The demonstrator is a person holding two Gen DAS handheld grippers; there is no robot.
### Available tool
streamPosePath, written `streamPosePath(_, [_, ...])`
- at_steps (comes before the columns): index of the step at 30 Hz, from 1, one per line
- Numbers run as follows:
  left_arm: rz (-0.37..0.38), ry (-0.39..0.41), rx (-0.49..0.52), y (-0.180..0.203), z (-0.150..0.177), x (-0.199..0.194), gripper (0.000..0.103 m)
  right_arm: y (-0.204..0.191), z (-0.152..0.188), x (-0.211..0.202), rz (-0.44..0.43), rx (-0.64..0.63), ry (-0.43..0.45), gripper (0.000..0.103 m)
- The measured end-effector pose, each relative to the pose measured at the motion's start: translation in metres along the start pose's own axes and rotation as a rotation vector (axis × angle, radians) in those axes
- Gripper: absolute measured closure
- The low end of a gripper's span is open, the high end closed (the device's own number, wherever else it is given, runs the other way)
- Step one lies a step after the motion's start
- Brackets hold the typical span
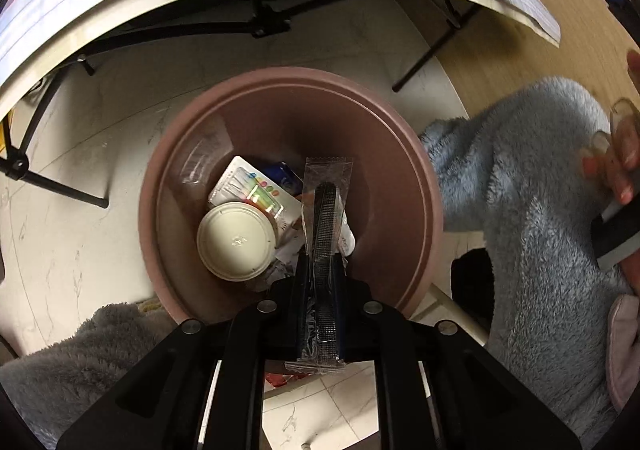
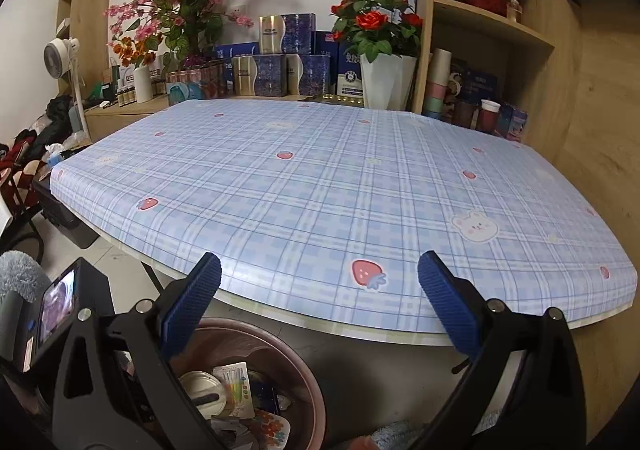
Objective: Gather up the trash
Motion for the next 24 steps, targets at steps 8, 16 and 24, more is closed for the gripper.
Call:
streamPosePath(8, [-0.015,0.070,-0.007,0.002,-0.002,-0.012,0.042,0.004,0.001,0.003,-0.001,0.023,-0.014,0.006])
streamPosePath(16, [-0.114,0.327,-0.074,-0.008,-0.006,-0.071,0.025,0.000,-0.003,0.004,-0.008,0.014,-0.036,0.006])
streamPosePath(24, [-0.208,0.671,-0.201,-0.034,-0.008,-0.176,0.014,0.001,-0.043,0.001,-0.002,-0.041,-0.071,0.006])
Point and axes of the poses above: each gripper's, at about its wrist camera, not at the fingertips, and x roughly the way its jaws point, y to its right, z to its underside, the point moved 3 cm from there along x, roughly the way its jaws point, and after that the axes turned 4 degrees about z, right-handed, at the moved point
